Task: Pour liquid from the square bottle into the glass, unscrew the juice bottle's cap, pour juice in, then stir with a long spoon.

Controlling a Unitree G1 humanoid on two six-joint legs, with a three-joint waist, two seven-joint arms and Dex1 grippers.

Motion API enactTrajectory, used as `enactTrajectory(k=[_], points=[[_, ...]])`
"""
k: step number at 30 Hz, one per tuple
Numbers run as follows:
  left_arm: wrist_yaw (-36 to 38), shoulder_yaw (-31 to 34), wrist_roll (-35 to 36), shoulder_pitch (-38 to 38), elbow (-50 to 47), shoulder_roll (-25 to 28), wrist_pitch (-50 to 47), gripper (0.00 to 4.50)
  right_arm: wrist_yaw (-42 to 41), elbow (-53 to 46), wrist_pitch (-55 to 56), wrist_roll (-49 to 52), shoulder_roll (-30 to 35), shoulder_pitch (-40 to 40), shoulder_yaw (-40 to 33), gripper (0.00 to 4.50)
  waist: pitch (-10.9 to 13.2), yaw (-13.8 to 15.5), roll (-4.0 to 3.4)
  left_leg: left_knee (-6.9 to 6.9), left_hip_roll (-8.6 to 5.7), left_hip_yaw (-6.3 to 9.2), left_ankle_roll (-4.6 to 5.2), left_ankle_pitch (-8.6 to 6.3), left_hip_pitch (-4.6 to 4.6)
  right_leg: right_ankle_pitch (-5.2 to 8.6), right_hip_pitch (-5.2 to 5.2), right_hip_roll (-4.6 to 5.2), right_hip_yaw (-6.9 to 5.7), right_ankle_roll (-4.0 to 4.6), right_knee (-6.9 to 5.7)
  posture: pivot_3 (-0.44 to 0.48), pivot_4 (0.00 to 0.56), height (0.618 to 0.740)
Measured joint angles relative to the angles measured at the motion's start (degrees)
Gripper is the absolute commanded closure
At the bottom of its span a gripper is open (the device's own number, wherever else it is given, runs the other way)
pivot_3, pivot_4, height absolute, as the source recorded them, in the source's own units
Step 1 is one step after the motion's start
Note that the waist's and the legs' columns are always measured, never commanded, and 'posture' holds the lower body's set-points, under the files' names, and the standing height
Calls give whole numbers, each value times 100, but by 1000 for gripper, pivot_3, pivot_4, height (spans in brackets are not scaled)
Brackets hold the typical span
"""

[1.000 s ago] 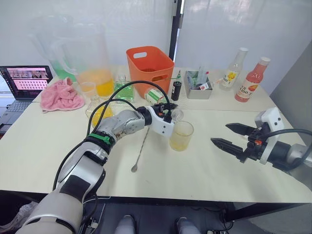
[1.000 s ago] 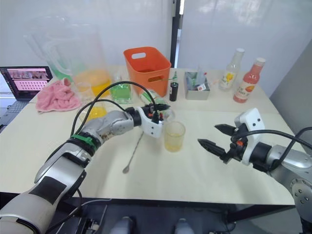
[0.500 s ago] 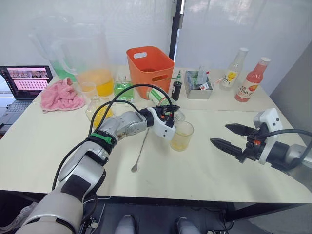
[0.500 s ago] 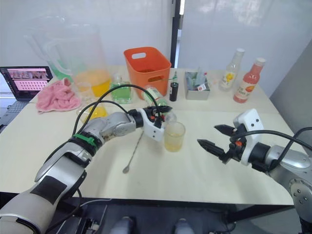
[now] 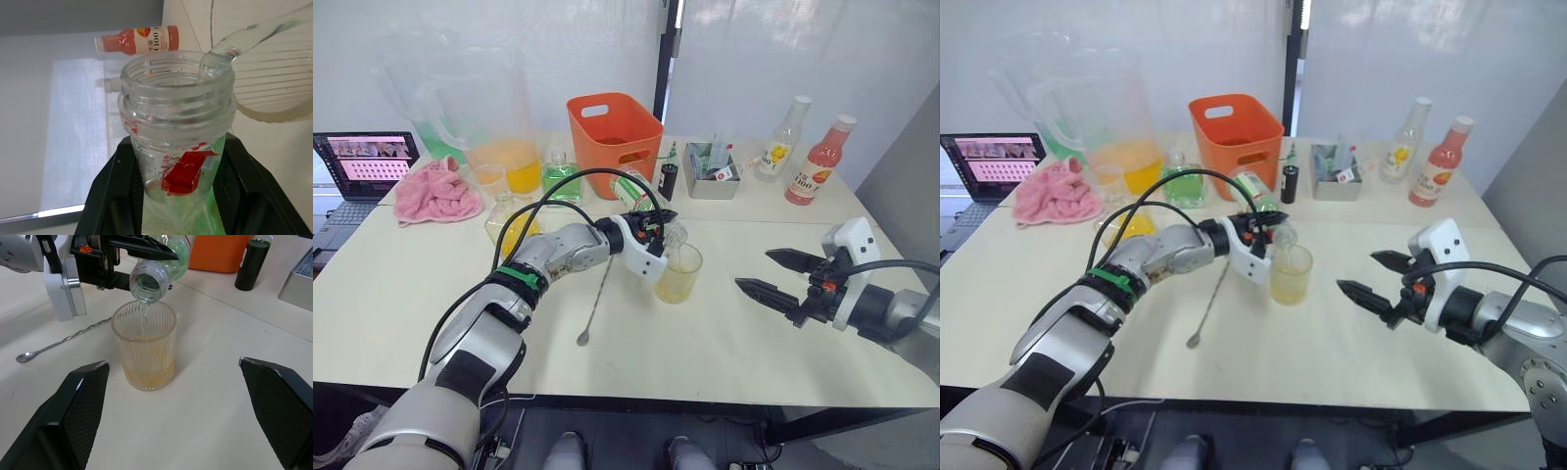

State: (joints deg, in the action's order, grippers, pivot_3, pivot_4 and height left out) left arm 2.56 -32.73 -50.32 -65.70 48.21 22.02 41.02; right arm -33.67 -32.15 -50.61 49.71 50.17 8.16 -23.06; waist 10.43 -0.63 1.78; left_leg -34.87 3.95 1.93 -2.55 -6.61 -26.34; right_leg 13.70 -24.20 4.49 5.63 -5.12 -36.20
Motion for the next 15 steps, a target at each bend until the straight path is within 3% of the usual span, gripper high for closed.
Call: enactTrajectory(k=[15], points=[[369,15,350,0,1,-66,-6,3010,-3,1,0,0,0,15,1,31,0,-5,0,-1,0,0,0,0,1,-8,0,0,0,13,-3,0,150,725]])
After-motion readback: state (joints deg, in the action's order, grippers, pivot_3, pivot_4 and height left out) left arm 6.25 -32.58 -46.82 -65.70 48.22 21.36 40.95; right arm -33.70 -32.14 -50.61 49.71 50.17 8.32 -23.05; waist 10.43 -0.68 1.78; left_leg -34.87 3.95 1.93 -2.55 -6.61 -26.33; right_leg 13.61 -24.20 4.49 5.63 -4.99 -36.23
